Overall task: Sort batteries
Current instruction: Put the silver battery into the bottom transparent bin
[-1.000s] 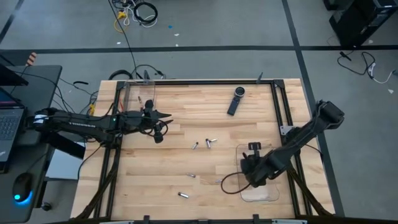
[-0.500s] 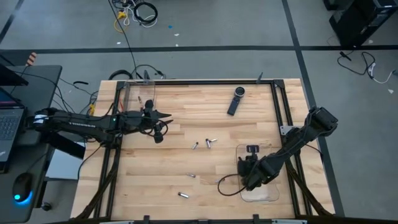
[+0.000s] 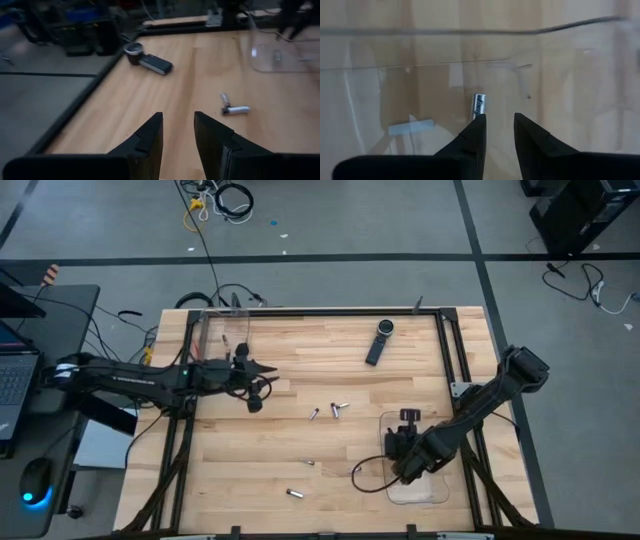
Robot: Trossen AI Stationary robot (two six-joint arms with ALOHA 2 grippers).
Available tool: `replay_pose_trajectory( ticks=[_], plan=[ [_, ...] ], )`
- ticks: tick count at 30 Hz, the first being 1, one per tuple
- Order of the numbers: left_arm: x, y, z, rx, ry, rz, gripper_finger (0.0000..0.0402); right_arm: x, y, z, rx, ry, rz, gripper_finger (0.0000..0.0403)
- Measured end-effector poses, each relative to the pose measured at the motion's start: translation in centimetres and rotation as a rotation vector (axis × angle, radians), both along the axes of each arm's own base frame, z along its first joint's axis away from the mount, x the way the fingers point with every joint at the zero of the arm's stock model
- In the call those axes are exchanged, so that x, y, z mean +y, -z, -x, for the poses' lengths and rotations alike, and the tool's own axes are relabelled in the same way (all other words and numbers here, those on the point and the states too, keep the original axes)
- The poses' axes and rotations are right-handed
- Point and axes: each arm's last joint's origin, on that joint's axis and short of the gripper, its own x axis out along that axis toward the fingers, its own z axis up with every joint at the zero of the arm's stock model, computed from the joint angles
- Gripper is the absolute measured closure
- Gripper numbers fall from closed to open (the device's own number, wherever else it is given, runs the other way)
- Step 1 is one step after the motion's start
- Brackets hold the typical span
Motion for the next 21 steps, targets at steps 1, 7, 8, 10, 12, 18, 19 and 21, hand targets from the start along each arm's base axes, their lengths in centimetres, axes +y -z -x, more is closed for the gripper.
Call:
replay_pose_trajectory(
  ticks=[1,7,8,10,12,18,19,21],
  plan=[
    [-0.1,0.1,-0.1,0.004,0.018,0.015,0.0291,0.0,-0.5,0.0,-0.005,0.000,0.000,0.0319],
    [-0.3,1.3,-1.5,0.031,0.084,0.074,0.0291,-0.3,-3.8,0.0,-0.092,0.002,0.008,0.0324],
    [-0.4,1.6,-1.8,0.038,0.101,0.080,0.0291,-0.3,-4.3,0.0,-0.117,0.004,0.010,0.0325],
    [-0.6,2.2,-2.4,0.056,0.146,0.097,0.0291,-0.4,-5.4,0.0,-0.179,0.023,0.012,0.0328],
    [-1.0,2.7,-3.1,0.051,0.189,0.107,0.0291,-0.6,-6.3,0.0,-0.250,0.077,0.012,0.0331],
    [-2.2,3.9,-4.8,0.021,0.240,0.107,0.0291,-1.2,-9.0,0.2,-0.420,0.149,0.022,0.0346],
    [-2.3,4.0,-5.1,0.004,0.245,0.113,0.0291,-1.2,-9.4,0.3,-0.443,0.153,0.027,0.0349],
    [-2.9,4.3,-5.6,-0.018,0.263,0.125,0.0291,-1.5,-10.1,0.4,-0.480,0.153,0.039,0.0355]
  ],
)
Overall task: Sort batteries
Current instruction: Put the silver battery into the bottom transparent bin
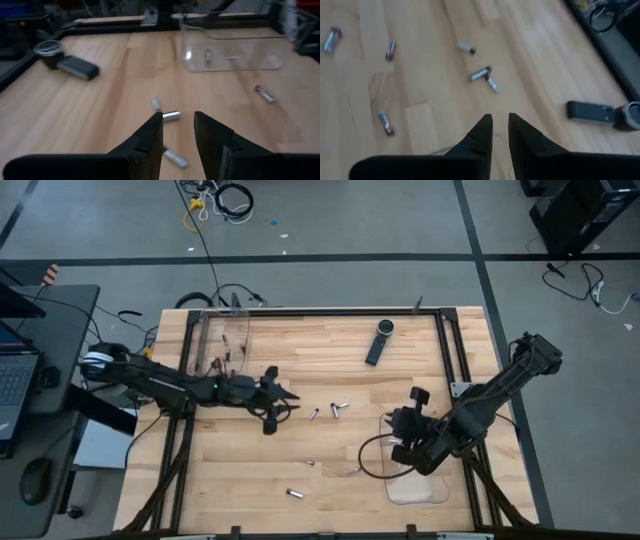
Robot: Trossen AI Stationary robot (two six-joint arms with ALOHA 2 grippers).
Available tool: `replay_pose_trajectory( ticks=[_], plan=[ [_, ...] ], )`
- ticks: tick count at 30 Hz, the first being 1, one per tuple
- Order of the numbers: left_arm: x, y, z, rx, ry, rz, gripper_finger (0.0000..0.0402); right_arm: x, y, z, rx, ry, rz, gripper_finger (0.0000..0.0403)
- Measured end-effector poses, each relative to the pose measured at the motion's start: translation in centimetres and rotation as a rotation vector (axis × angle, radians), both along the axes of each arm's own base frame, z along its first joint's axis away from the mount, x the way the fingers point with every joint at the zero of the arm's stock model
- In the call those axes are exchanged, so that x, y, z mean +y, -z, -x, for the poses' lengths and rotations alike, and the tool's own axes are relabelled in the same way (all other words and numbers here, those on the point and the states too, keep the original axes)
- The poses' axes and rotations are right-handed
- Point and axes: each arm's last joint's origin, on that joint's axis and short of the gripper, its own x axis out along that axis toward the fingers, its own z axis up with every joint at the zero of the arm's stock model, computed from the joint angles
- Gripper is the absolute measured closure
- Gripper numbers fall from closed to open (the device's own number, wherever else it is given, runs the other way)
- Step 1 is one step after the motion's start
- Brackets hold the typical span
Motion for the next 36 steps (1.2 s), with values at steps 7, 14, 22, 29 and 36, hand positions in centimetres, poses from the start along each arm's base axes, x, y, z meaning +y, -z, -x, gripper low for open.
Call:
replay_pose_trajectory(
  ticks=[7,14,22,29,36],
  plan=[
    [-2.8,1.0,-1.2,-0.003,-0.044,-0.008,0.0291,-0.5,-0.9,0.5,-0.031,-0.029,0.044,0.0360],
    [-4.5,0.8,-2.7,0.015,-0.222,-0.037,0.0291,-0.5,-0.9,0.5,-0.017,-0.053,0.067,0.0361],
    [-5.1,2.0,-4.6,0.102,-0.253,-0.041,0.0291,-0.8,-0.8,0.3,-0.059,0.047,-0.002,0.0362],
    [-5.3,5.0,-5.0,0.176,-0.301,0.032,0.0291,-0.8,-0.9,0.3,-0.083,0.078,-0.013,0.0361],
    [-5.5,7.2,-5.5,0.191,-0.319,0.068,0.0291,-0.8,-0.9,0.3,-0.093,0.082,-0.007,0.0354]
  ],
)
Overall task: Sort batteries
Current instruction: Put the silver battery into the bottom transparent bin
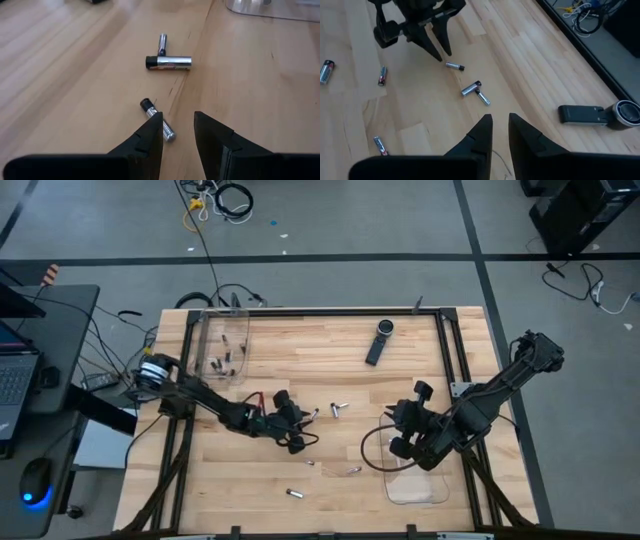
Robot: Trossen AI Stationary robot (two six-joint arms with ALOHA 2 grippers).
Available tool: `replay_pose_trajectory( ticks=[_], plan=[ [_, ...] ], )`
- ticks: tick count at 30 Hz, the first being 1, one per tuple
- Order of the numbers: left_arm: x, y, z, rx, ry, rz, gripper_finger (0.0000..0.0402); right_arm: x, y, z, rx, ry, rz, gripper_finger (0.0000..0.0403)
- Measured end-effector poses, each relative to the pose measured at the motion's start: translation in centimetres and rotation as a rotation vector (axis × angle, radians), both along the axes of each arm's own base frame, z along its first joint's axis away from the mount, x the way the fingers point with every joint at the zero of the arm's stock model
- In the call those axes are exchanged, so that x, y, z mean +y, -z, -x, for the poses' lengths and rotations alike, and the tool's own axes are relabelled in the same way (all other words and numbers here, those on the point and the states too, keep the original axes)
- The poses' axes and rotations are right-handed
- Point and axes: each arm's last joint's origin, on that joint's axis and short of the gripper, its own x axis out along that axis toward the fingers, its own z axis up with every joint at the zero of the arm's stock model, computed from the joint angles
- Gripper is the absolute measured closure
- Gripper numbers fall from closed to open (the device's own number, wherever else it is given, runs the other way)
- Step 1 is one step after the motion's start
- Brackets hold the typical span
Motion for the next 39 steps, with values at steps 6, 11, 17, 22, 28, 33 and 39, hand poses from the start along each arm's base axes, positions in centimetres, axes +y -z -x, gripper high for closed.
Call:
replay_pose_trajectory(
  ticks=[6,11,17,22,28,33,39],
  plan=[
    [-0.1,0.8,-0.3,-0.014,-0.006,0.015,0.0288,0.0,0.0,0.0,-0.002,0.001,-0.002,0.0347],
    [0.0,1.5,-0.2,-0.002,-0.049,0.027,0.0278,0.0,0.0,0.0,-0.007,0.002,0.005,0.0346],
    [0.2,1.6,-0.2,-0.016,-0.102,0.002,0.0275,0.0,0.0,0.0,-0.010,0.002,0.017,0.0346],
    [0.2,1.6,-0.2,-0.013,-0.095,0.003,0.0275,-0.1,0.0,-0.1,-0.012,0.006,0.020,0.0346],
    [0.1,1.5,-0.2,-0.019,-0.089,0.016,0.0274,-0.3,0.0,-0.2,-0.011,0.017,0.021,0.0346],
    [0.1,1.5,-0.3,-0.024,-0.090,0.019,0.0274,-0.4,0.0,-0.3,-0.009,0.016,0.024,0.0346],
    [0.3,1.5,-0.3,-0.025,-0.098,0.024,0.0274,-0.4,0.0,-0.3,-0.008,0.014,0.026,0.0346]
  ],
)
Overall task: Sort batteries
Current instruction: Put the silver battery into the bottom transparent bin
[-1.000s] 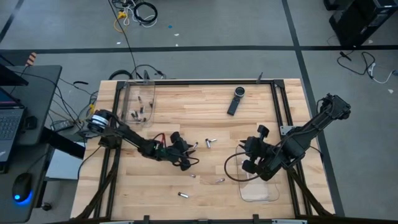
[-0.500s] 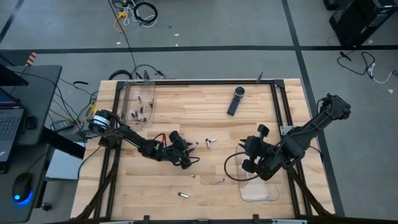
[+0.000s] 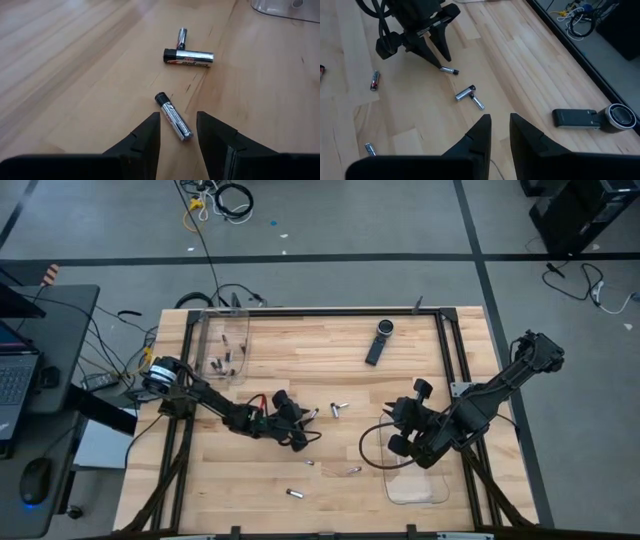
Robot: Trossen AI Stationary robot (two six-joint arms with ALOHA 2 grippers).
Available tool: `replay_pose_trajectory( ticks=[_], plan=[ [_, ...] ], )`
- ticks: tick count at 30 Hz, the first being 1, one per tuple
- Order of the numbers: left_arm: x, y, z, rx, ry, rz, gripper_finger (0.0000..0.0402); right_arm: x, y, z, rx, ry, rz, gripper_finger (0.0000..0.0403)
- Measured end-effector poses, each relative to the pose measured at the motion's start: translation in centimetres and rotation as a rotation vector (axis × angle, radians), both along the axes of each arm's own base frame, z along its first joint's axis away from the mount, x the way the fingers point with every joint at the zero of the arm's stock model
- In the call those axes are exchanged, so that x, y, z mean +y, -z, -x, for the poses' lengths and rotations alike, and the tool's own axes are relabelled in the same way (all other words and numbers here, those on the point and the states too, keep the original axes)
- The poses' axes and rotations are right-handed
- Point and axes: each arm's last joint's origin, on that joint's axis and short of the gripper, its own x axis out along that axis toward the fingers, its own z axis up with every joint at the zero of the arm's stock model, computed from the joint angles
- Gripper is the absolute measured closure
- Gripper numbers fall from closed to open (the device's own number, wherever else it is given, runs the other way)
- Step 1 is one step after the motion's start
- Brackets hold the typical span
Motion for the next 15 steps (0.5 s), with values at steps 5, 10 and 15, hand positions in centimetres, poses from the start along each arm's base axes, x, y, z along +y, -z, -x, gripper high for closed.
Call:
replay_pose_trajectory(
  ticks=[5,10,15],
  plan=[
    [0.01,0.00,-0.01,-0.001,-0.001,0.001,0.0274,0.00,0.00,0.00,0.000,0.000,0.000,0.0347],
    [0.00,0.00,-0.01,-0.002,0.000,0.007,0.0250,-0.09,0.00,-0.07,0.000,0.005,0.000,0.0347],
    [0.00,0.00,-0.01,-0.007,-0.007,0.018,0.0214,-0.30,0.00,-0.19,0.002,0.012,0.002,0.0347]
  ],
)
